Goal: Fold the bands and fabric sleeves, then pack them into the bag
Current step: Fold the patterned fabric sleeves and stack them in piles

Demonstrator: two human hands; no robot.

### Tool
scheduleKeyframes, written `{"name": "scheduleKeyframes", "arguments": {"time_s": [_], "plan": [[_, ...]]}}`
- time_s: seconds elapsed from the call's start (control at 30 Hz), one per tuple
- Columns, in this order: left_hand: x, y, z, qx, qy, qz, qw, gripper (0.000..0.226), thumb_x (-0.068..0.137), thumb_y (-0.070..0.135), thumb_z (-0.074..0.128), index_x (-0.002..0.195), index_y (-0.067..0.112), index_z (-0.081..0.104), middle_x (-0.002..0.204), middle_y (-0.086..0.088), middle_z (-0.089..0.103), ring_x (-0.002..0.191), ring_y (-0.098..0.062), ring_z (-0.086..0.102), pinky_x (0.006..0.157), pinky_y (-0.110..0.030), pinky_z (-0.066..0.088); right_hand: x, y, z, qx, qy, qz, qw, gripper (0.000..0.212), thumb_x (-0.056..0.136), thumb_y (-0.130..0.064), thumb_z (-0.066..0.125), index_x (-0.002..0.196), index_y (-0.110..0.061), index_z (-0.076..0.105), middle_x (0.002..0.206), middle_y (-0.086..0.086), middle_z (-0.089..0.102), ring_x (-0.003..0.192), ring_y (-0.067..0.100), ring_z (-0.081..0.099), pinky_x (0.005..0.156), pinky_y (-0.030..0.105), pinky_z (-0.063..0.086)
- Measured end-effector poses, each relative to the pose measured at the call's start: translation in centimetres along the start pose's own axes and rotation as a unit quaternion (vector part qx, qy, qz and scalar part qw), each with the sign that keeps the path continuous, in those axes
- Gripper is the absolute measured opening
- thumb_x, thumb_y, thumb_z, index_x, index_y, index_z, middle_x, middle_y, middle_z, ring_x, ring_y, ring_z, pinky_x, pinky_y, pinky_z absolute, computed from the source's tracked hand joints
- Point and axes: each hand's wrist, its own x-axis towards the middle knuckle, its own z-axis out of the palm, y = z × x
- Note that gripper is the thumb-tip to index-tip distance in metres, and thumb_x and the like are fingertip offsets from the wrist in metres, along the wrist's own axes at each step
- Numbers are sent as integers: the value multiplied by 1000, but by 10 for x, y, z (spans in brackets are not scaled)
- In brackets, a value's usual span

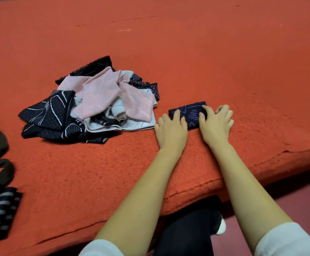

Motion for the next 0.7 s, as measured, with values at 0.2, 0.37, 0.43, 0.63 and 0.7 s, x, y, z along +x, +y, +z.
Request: {"name": "scheduleKeyframes", "arguments": {"time_s": [0.2,0.37,0.43,0.63,0.7], "plan": [[4,0,-14,57,-114,27,992,44,101,39,29,142,24,37,122,-13,51,111,-31,47,87,-39,35,-1,-5,-6,-37,-13,11,999,36,94,-33,46,127,-21,56,120,15,40,111,33,35,90,43,29],[26,-16,-65,46,-46,66,996,32,99,28,34,127,15,44,105,-11,62,94,-35,60,63,-35,33,-1,-47,-17,-18,64,-69,995,25,76,-12,55,100,-10,64,109,18,47,99,36,44,79,42,33],[43,-34,-95,34,1,58,998,28,98,27,36,121,14,47,100,-12,63,91,-36,60,61,-36,36,1,-84,-18,26,81,-120,989,26,73,-14,53,96,-11,65,103,17,50,93,35,46,75,41,34],[83,-124,-152,68,42,-35,996,37,95,20,38,131,15,46,117,-12,59,104,-33,56,68,-38,39,4,-200,-7,153,42,-239,958,21,83,-11,52,99,-3,63,102,20,51,93,36,46,73,42,36],[84,-151,-159,64,42,-61,995,39,94,19,39,133,14,44,120,-12,58,105,-33,55,70,-39,41,6,-227,2,175,0,-242,954,27,87,-11,50,111,-2,60,110,19,50,101,36,44,82,43,37]]}}
